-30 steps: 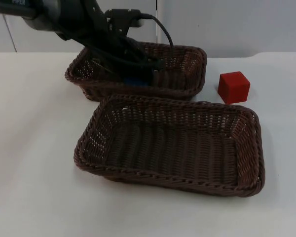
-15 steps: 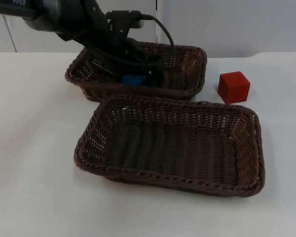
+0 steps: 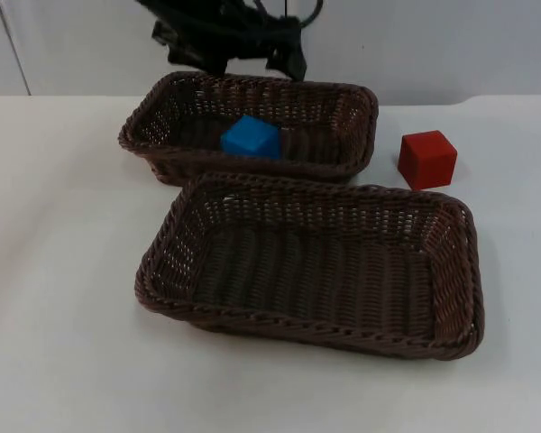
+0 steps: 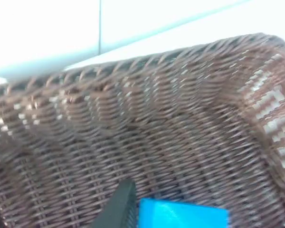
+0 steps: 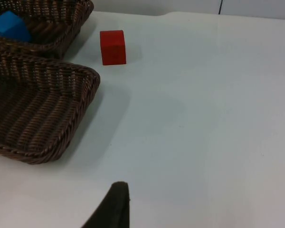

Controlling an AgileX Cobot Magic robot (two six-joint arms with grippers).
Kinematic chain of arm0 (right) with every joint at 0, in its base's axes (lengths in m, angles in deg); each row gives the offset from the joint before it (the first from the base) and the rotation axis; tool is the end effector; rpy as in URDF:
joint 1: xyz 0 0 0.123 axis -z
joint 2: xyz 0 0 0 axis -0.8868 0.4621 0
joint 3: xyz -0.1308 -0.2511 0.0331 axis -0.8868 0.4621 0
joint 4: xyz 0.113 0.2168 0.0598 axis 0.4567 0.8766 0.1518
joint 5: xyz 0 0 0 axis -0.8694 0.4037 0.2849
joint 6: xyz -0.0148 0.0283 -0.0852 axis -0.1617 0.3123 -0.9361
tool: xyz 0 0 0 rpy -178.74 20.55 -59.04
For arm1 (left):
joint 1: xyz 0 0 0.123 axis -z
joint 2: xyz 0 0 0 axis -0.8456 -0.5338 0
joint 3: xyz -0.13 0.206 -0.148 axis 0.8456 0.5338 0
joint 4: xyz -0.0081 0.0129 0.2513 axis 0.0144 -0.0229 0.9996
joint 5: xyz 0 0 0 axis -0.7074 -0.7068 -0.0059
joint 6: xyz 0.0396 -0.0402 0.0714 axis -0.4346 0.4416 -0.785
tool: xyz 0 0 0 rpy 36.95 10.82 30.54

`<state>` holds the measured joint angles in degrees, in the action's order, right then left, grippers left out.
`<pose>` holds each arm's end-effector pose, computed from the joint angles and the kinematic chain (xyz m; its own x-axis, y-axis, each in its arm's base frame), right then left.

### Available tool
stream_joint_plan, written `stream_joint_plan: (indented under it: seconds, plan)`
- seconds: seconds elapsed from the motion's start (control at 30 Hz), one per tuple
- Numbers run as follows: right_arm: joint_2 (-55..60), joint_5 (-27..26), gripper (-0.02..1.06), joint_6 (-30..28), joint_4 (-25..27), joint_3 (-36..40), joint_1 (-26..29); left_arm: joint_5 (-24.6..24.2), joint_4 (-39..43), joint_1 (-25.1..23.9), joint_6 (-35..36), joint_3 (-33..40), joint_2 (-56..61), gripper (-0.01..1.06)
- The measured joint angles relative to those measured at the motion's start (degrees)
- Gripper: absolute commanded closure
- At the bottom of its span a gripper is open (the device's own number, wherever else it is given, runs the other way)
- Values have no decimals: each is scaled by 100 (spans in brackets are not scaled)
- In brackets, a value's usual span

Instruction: Pick up one cube with the left hand and place it into the upper basket. Pick up one cube with the right hand and place it into the lower basket.

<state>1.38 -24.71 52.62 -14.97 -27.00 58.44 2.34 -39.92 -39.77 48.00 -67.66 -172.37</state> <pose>-0.0073 0.0019 0.2803 -0.4547 -0.1019 -0.8848 -0.1266 0.9907 -0.0491 0.4949 -0.1852 0.1880 -0.6959 0.2407 -0.6766 0.4740 0.8617 -0.1810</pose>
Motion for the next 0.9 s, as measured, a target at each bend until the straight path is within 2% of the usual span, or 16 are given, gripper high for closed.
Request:
stream_joint_plan:
  seconds: [0.9]
  plan:
    - [0, 0, -1, 0, 0, 0, 0, -859, 518, 0, 714, 30, 1046, 0]
